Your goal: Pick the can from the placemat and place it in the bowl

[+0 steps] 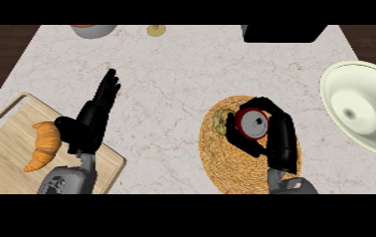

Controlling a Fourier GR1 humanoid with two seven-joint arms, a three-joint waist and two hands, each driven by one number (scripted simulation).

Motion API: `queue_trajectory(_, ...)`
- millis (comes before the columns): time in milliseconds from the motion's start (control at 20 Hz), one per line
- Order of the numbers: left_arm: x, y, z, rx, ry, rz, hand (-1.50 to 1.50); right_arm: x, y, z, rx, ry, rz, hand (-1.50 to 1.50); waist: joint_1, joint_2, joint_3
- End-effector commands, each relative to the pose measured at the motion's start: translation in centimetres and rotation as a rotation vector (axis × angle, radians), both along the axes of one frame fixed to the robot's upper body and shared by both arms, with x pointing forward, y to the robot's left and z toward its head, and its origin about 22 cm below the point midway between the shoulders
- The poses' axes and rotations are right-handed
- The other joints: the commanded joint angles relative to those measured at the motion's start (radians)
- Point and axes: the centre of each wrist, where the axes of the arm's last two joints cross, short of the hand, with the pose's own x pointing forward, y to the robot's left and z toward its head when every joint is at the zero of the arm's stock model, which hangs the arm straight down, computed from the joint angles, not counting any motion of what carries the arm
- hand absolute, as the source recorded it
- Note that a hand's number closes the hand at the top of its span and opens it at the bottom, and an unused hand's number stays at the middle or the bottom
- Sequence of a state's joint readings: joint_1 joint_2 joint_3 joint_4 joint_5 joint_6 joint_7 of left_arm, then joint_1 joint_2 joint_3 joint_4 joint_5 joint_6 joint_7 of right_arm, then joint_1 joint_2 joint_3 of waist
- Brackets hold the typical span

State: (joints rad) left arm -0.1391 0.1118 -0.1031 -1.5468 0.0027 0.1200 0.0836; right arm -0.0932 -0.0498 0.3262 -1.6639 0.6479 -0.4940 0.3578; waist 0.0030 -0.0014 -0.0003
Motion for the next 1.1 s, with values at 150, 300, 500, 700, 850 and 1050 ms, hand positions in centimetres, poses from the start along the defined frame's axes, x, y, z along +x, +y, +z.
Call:
queue_trajectory(150, -0.1, 1.6, -0.2, 0.013, -0.004, -0.005, 0.0, 0.2, 0.7, 7.9, -0.163, -0.197, -0.089, 1.5, -0.006, -0.003, -0.002)
queue_trajectory(300, -0.3, -0.2, -0.6, 0.006, 0.012, -0.006, 0.0, -0.8, 1.3, 9.9, -0.204, -0.188, -0.169, 1.5, -0.007, -0.003, -0.001)
queue_trajectory(500, 1.6, -0.7, -0.6, -0.007, 0.002, 0.004, 0.0, 1.0, 1.5, 14.6, -0.258, -0.142, -0.217, 1.5, -0.007, 0.001, -0.001)
queue_trajectory(700, 1.5, -0.4, 0.8, -0.004, -0.011, 0.0, 0.0, 1.9, 0.7, 18.4, -0.255, -0.113, -0.291, 1.5, -0.003, 0.001, -0.001)
queue_trajectory(850, 1.0, -2.5, -0.2, 0.012, -0.031, 0.005, 0.0, 3.5, -1.1, 19.4, -0.236, -0.133, -0.306, 1.5, -0.002, 0.002, 0.0)
queue_trajectory(1050, 0.3, 0.7, -0.4, 0.0, -0.001, -0.006, 0.0, 5.6, -3.9, 20.7, -0.265, -0.105, -0.391, 1.5, 0.001, 0.002, 0.0)
